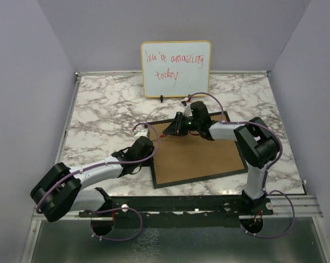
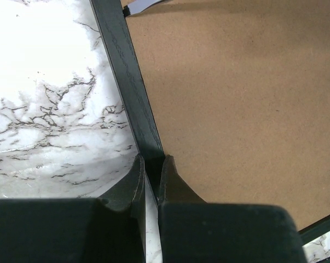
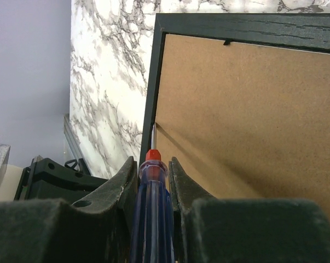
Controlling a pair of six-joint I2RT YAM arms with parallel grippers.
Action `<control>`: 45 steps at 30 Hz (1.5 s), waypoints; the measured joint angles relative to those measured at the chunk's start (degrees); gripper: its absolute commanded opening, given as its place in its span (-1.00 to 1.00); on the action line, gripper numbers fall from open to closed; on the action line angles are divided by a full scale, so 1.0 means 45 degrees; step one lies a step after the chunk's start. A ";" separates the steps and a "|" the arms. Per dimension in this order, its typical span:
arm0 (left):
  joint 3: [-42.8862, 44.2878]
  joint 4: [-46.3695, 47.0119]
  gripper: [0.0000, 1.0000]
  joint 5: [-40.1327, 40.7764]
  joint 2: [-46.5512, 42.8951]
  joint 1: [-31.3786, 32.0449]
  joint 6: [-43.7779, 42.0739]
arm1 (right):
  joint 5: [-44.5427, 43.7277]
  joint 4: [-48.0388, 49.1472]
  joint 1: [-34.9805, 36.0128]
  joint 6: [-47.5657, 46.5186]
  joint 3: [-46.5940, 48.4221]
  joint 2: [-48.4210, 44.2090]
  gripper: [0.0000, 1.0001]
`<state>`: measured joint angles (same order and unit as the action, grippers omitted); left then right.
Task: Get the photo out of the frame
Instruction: Release the photo frame item from the photo frame.
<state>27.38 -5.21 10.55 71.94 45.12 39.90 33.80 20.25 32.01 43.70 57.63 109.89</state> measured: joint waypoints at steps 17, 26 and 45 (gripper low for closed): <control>-0.0044 0.0092 -1.00 -0.0005 0.0005 0.0000 -0.0068 | -0.2021 -0.3191 0.0831 -0.1549 0.1802 -0.0398 -0.99; -0.0049 0.0097 -1.00 0.0000 -0.0005 0.0000 -0.0073 | -0.4493 -0.5557 0.1987 -0.2365 0.3502 -0.0471 -0.99; -0.0194 0.0243 -1.00 0.0024 -0.0277 0.0000 -0.0063 | -0.6533 -0.7436 0.3016 -0.2302 0.4765 -0.0418 -0.99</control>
<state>26.50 -4.12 10.66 70.70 45.12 39.62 4.40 -13.21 45.58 33.34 79.07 108.01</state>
